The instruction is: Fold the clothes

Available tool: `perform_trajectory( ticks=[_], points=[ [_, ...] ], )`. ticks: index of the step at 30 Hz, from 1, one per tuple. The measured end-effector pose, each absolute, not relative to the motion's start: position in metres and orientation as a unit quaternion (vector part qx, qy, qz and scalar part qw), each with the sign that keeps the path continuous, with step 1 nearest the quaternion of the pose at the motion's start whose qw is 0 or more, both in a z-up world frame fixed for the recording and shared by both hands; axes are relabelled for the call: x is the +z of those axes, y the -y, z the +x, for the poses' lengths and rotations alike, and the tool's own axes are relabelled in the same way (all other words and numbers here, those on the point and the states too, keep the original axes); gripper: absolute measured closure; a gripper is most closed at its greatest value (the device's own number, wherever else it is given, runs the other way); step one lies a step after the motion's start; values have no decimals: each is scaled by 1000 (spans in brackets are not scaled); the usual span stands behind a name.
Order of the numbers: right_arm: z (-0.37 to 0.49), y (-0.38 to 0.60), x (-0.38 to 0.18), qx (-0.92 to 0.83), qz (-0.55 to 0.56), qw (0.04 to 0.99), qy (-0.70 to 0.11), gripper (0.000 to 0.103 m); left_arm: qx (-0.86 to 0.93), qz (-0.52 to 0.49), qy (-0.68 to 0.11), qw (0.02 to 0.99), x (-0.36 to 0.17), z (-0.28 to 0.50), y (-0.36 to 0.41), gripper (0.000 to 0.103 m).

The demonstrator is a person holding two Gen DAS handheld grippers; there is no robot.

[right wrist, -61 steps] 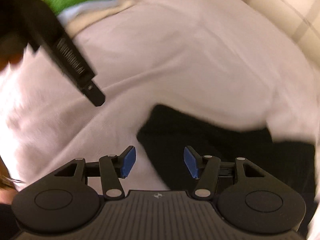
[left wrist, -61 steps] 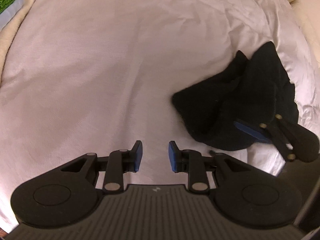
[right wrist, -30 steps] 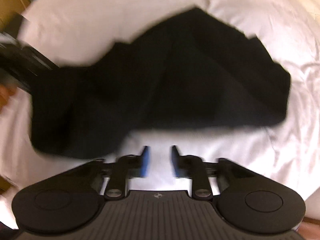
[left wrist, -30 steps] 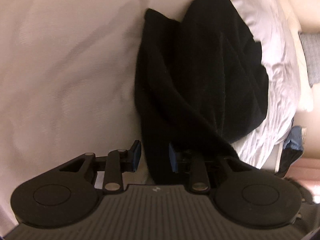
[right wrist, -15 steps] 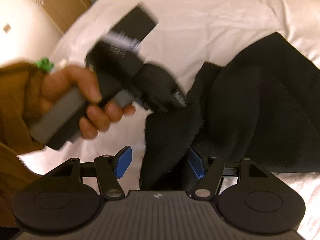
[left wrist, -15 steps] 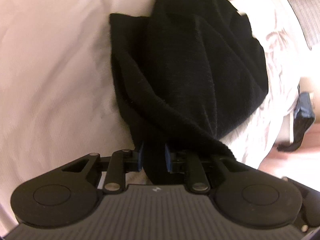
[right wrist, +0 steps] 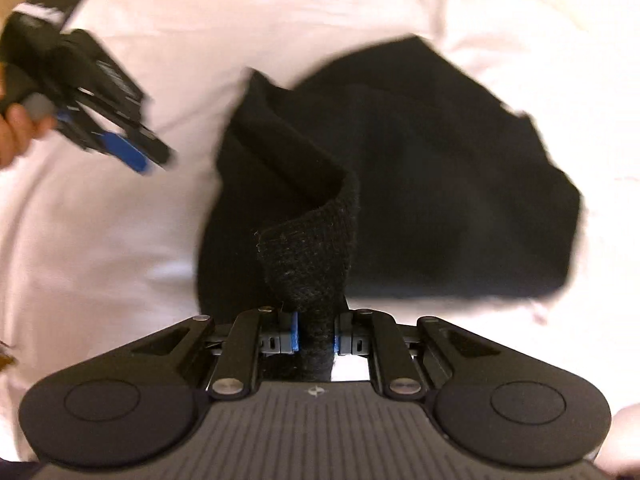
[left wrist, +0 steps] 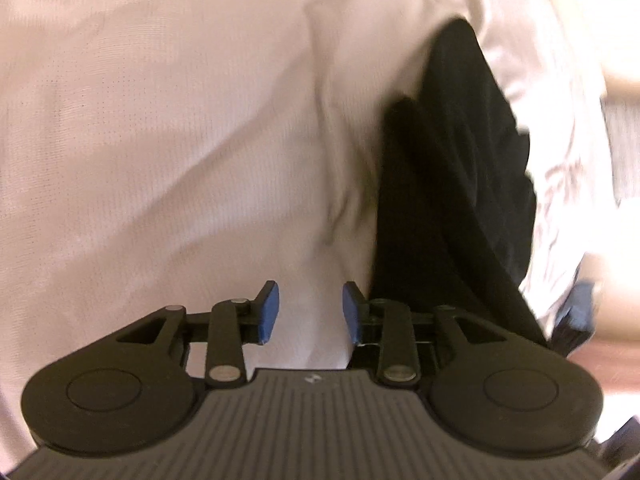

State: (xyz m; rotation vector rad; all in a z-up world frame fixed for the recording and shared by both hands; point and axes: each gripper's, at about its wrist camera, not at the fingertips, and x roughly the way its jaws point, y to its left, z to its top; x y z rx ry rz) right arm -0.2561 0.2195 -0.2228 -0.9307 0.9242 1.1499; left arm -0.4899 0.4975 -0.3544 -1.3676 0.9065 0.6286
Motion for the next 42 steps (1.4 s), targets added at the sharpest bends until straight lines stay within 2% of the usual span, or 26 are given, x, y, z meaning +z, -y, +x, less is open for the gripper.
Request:
perform_trajectory(
  ticks=[10, 16, 26, 30, 36, 38, 42],
  points=[
    [-168, -185, -213, 383, -416, 723, -397, 93, 240, -660, -322, 634, -348, -437, -519, 60],
    [-140, -176, -203, 373, -416, 735, -385, 93, 218, -703, -269, 621, -346, -387, -546, 45],
    [-75, -167, -206, 362, -388, 758, -379, 93, 203, -768, -262, 547, -377, -324, -547, 46],
    [-47, -173, -213, 372, -382, 756, -379, 93, 223, -790, -232, 522, -381, -320, -559, 46],
    [-44, -160, -226, 390, -365, 748, -393, 93, 227, -784, -279, 506, -386, -293, -569, 40],
    [-46, -151, -227, 399, -353, 747, -398, 93, 231, -797, -285, 479, -389, -294, -571, 33],
    [-59, -131, -227, 423, -330, 742, -402, 93, 237, -809, -335, 421, -394, -292, -575, 29]
  ],
)
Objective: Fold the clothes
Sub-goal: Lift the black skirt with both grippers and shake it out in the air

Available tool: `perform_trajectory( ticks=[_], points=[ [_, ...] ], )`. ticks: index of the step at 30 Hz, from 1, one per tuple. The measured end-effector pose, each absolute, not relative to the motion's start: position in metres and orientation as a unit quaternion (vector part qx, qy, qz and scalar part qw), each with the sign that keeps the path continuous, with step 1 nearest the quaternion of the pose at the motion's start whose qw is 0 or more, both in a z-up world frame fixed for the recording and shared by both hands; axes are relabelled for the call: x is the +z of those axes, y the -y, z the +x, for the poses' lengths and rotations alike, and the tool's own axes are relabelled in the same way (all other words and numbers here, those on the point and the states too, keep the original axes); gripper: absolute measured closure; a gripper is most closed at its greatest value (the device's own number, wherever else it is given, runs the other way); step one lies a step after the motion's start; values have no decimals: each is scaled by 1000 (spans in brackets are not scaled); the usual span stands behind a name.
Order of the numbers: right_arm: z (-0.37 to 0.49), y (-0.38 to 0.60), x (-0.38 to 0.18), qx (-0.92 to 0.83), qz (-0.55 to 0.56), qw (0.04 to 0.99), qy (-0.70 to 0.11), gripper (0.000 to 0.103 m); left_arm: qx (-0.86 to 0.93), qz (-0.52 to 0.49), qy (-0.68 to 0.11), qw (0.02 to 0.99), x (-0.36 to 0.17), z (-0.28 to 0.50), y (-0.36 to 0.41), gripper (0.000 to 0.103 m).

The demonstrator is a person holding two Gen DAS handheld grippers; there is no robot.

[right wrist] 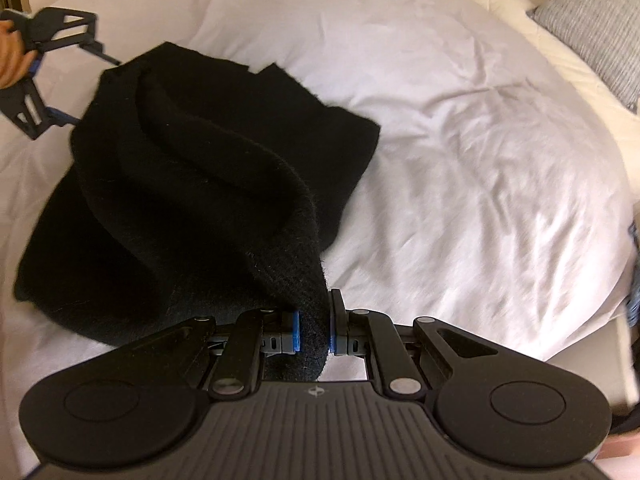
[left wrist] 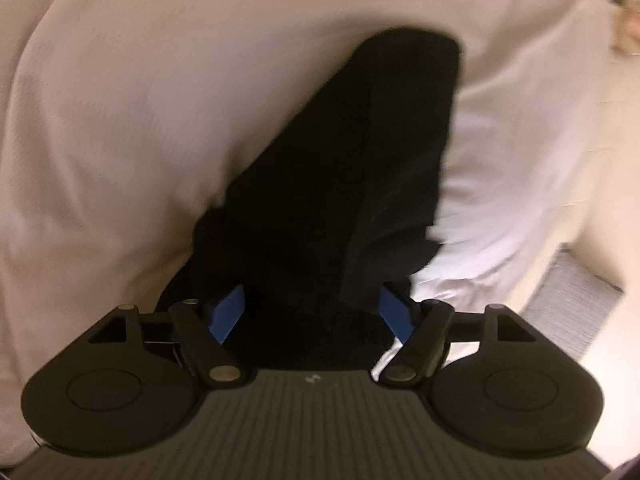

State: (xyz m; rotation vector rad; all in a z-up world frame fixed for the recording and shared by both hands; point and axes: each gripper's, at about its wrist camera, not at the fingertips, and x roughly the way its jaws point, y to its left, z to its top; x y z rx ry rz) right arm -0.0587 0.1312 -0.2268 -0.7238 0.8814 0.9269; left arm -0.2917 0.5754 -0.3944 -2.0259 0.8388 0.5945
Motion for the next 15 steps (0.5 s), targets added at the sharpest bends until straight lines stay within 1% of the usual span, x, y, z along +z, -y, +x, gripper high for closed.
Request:
perform_trajectory(
  ticks=[4, 6, 8, 9, 10, 11, 15],
  points=[
    [-72, -114, -227, 448, -312, 734, -404, 93, 246, -751, -470, 394, -402, -262, -568, 29],
    [-75, -109, -228, 452, -304, 732, -408, 93, 261, -734, -502, 375, -412, -253, -559, 33],
    [-77, -105, -227, 456, -300, 731, -409, 93, 272, -727, -494, 392, -409, -253, -552, 51],
    [-79, -103, -227, 458, -299, 731, -408, 93, 273, -722, -487, 410, -402, -256, -549, 57],
    [-78, -103, -226, 458, -294, 732, -411, 93, 274, -716, -479, 427, -395, -258, -546, 70],
    [-77, -102, -225, 457, -287, 733, -413, 93, 273, -711, -469, 447, -387, -263, -542, 79],
    [-73, -102, -219, 455, -265, 739, -421, 92, 268, -722, -402, 495, -357, -302, -521, 89]
  ],
)
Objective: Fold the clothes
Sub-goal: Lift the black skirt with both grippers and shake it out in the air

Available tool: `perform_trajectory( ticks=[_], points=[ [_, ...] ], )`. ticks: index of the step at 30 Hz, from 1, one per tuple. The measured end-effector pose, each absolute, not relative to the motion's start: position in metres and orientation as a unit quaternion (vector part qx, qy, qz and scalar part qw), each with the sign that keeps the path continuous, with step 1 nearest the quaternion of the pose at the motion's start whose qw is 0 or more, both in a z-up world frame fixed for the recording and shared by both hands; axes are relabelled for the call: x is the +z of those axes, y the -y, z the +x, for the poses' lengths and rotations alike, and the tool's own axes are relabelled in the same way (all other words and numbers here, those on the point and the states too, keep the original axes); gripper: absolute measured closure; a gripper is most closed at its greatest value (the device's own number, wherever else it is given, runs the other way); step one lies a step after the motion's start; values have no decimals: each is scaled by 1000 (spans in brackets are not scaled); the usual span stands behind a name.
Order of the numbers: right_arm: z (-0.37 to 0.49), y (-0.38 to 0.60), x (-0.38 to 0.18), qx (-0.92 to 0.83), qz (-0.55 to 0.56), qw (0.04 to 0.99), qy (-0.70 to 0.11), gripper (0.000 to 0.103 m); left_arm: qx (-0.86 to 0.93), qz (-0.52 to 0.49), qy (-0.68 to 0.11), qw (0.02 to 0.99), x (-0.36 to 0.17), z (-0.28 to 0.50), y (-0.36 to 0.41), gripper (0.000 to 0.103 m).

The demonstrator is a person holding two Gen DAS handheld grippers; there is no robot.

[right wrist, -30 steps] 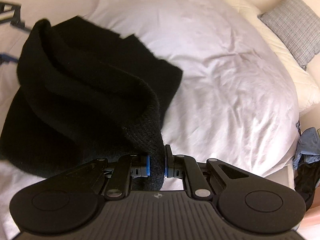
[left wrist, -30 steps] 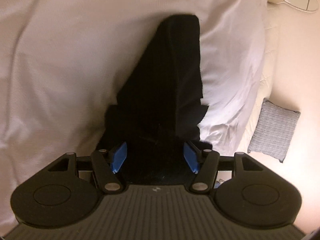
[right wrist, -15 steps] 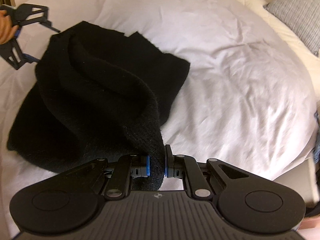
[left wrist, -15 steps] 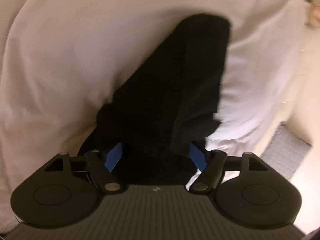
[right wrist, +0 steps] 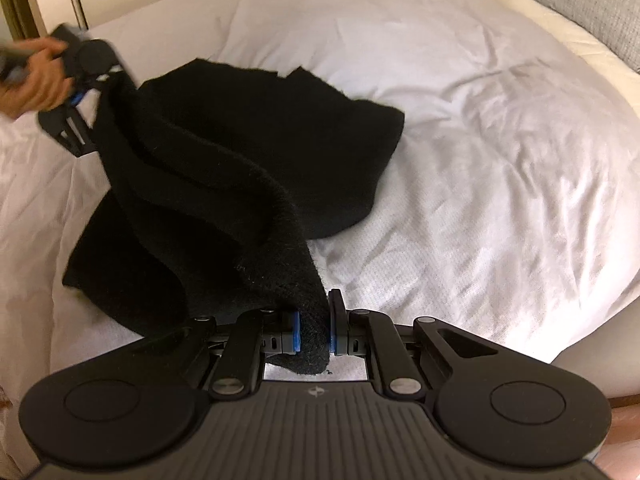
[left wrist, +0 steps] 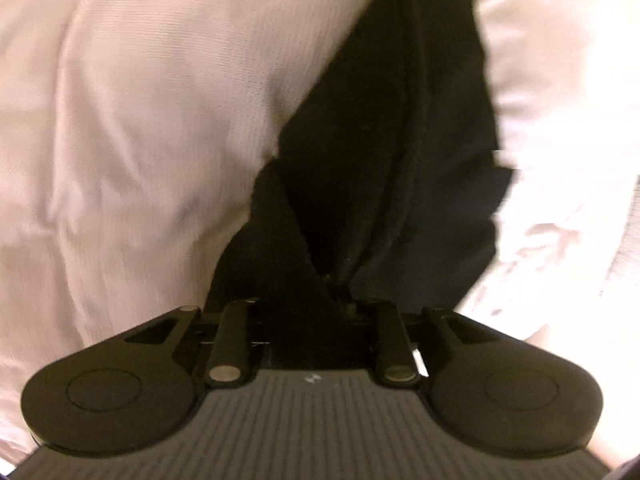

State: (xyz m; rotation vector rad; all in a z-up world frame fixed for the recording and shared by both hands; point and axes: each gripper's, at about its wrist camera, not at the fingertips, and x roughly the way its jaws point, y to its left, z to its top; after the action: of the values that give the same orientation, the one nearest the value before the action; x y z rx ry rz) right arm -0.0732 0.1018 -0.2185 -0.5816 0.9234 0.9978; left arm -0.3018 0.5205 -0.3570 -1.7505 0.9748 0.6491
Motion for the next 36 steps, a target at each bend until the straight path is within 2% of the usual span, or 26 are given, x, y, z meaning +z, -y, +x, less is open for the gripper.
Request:
perform_trajectory(
  ticks=[4, 7, 10, 14, 15, 16, 17, 21, 27, 36],
  points=[
    [-70, -108, -195, 468, -245, 750, -398, 92, 272, -724, -345, 531, -327, -338, -497, 91],
    [-68, -114, -167, 496, -235, 755, -359, 92, 270, -728, -307, 550, -308, -357, -482, 87],
    [-65, -119, -139, 527, -230, 753, -319, 92, 255, -736, -301, 551, -312, -353, -470, 83],
    [-70, -119, -133, 557, -251, 728, -311, 92, 259, -745, -305, 535, -322, -359, -455, 83],
    [-73, -118, -135, 562, -259, 721, -312, 92, 266, -741, -306, 535, -321, -363, -450, 86],
    [-75, -115, -139, 563, -265, 717, -314, 92, 276, -735, -305, 538, -319, -368, -443, 94],
    [-77, -112, -142, 565, -271, 713, -316, 92, 282, -733, -301, 540, -317, -373, -437, 96],
    [-76, -106, -146, 564, -265, 712, -324, 93, 317, -703, -279, 572, -286, -379, -424, 98],
    [-71, -118, -78, 606, -237, 726, -221, 93, 361, -614, -199, 674, -165, -395, -409, 98],
    [-72, -139, 104, 694, -129, 707, 30, 93, 412, -438, -34, 799, 69, -453, -337, 98]
  ],
)
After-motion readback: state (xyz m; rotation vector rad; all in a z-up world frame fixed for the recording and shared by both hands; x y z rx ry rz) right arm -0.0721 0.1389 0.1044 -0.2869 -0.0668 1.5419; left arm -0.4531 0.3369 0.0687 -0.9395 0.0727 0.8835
